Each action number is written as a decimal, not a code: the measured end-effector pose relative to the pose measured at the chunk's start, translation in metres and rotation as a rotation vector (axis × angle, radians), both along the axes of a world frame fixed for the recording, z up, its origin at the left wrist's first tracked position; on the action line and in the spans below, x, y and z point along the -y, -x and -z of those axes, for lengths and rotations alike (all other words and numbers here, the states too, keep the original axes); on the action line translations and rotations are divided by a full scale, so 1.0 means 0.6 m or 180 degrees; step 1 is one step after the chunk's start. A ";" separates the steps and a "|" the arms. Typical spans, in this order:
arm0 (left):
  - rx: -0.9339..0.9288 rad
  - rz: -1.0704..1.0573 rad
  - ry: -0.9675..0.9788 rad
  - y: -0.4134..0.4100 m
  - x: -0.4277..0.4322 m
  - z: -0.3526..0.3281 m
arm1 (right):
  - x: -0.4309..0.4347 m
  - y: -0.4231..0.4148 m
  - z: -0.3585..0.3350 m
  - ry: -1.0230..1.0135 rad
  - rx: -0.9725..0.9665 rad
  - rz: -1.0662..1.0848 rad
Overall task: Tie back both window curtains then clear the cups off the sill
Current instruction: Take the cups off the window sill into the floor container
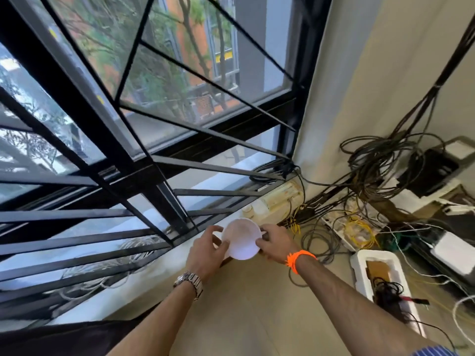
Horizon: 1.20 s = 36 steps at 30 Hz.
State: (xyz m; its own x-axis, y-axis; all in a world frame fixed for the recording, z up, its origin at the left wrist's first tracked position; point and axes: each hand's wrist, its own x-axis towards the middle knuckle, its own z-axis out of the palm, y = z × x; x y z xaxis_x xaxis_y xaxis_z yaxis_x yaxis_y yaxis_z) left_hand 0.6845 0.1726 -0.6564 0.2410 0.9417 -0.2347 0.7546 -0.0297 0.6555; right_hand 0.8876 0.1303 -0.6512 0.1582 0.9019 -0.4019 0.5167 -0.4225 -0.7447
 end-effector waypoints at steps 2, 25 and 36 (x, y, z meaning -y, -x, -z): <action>0.0016 -0.0069 -0.0014 -0.009 0.004 -0.029 | 0.009 -0.005 -0.028 0.0012 -0.0063 0.0121; 0.0016 0.2170 -0.0301 -0.232 0.218 -0.187 | 0.457 -0.096 -0.239 -0.0088 0.0275 0.2415; 0.0250 0.4213 -0.0387 -0.410 0.641 -0.216 | 0.939 -0.053 -0.263 0.0167 0.0282 0.4405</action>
